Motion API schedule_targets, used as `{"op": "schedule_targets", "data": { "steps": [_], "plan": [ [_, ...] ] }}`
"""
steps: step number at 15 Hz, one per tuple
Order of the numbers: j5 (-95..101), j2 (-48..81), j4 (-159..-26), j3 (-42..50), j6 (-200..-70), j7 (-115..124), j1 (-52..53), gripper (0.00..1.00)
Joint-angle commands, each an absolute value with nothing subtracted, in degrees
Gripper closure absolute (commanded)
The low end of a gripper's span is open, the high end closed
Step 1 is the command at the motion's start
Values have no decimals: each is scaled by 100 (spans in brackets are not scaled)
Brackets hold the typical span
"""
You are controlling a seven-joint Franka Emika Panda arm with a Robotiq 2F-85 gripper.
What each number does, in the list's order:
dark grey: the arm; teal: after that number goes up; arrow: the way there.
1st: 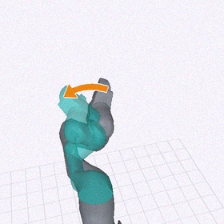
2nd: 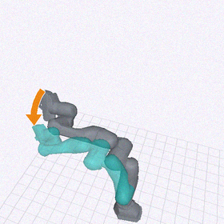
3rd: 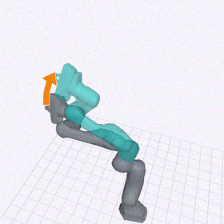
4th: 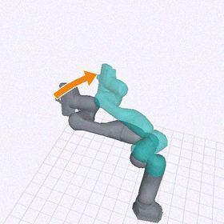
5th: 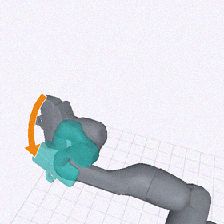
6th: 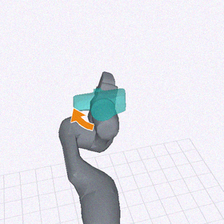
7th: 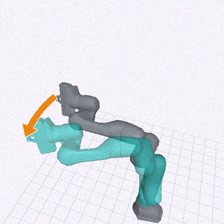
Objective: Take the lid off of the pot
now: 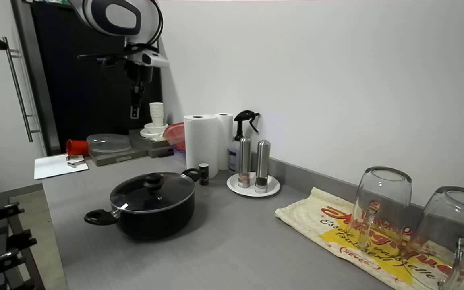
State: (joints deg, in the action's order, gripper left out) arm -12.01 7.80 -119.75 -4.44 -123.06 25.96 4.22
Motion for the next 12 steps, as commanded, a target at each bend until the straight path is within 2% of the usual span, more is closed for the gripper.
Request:
{"op": "schedule_targets", "data": {
  "steps": [1,12],
  "plan": [
    [-1206,781,-11965,-391,-12288,2592,462,0],
    [-1233,605,-12302,-137,-12287,2733,278,0]
  ]
}}
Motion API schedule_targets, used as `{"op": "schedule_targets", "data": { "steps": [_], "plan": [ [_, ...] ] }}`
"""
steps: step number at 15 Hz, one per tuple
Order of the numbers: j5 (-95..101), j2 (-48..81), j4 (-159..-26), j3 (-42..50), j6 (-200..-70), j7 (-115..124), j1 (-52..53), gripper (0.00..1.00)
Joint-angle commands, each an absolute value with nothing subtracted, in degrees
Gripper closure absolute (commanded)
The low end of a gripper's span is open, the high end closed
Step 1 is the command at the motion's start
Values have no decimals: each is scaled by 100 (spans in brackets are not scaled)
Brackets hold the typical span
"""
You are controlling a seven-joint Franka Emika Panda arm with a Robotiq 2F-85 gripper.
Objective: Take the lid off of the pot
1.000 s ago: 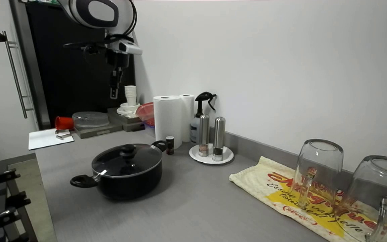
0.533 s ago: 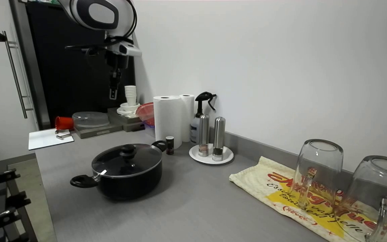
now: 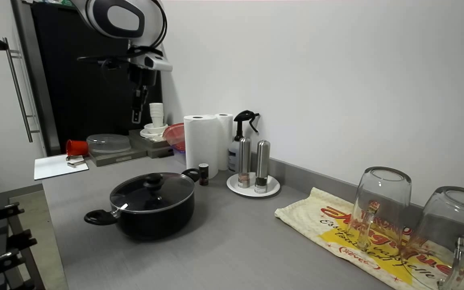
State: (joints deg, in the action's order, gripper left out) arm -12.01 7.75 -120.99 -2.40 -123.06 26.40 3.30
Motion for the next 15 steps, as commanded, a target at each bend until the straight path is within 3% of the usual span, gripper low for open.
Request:
{"op": "schedule_targets", "data": {
  "steps": [1,15],
  "plan": [
    [-1242,609,-12320,-105,-12281,2718,253,0],
    [-1282,1525,-12137,124,-12203,2947,108,0]
  ]
}}
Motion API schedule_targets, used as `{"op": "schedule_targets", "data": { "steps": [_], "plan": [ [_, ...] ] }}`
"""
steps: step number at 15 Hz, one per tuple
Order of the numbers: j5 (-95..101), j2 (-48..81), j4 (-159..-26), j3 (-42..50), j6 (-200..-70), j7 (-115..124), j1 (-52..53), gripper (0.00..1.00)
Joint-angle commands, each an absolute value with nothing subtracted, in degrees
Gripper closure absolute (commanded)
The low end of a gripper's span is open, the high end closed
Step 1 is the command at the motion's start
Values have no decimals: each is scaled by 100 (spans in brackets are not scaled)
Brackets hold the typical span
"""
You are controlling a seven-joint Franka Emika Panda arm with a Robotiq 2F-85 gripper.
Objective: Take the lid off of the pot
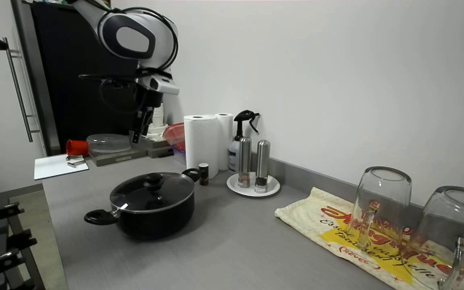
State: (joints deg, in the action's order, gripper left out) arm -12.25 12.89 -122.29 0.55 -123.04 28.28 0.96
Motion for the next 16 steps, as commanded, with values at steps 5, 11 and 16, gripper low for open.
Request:
{"op": "schedule_targets", "data": {
  "steps": [5,11,16],
  "plan": [
    [-1305,1787,-12225,262,-12272,3117,102,0],
    [-1377,1671,-12248,403,-12435,3654,66,0],
    [-1485,1524,-12148,431,-12415,3681,-37,0]
  ]
}}
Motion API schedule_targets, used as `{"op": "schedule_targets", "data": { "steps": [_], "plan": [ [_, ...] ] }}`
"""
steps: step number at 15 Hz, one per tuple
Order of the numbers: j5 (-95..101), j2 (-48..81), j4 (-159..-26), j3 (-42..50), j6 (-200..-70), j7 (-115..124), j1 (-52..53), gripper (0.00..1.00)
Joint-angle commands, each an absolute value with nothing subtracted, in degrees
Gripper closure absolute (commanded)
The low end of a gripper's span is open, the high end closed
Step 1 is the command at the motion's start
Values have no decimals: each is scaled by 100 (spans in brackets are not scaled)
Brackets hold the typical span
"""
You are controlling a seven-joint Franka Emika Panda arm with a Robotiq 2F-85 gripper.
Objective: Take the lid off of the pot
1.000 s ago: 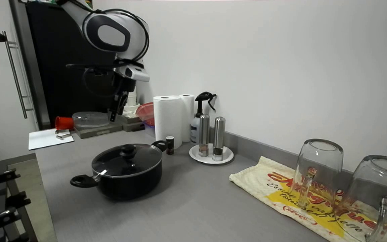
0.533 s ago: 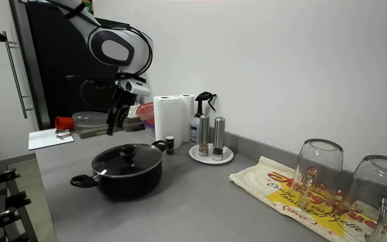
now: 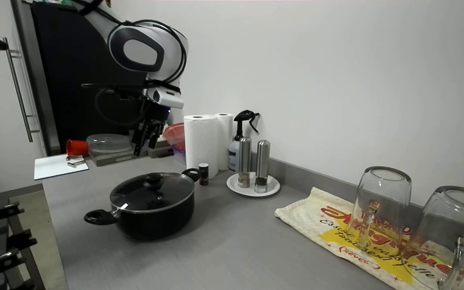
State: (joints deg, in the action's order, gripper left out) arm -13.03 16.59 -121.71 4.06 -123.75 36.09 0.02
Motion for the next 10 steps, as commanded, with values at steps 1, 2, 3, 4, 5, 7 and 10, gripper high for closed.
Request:
{"op": "schedule_targets", "data": {
  "steps": [1,2,3,4,5,7,10],
  "plan": [
    [-1516,1574,-12083,443,-12395,3658,-75,0],
    [-1567,1618,-12036,444,-12394,3614,-113,0],
    [-1655,1688,-11989,437,-12387,3562,-158,0],
    [-1731,1732,-11969,430,-12386,3545,-191,0],
    [-1762,1780,-11968,432,-12389,3582,-201,0],
    [-1646,1846,-11994,485,-12409,3844,-160,0],
    [-1480,1933,-12021,526,-12462,4165,-76,0]
  ]
}}
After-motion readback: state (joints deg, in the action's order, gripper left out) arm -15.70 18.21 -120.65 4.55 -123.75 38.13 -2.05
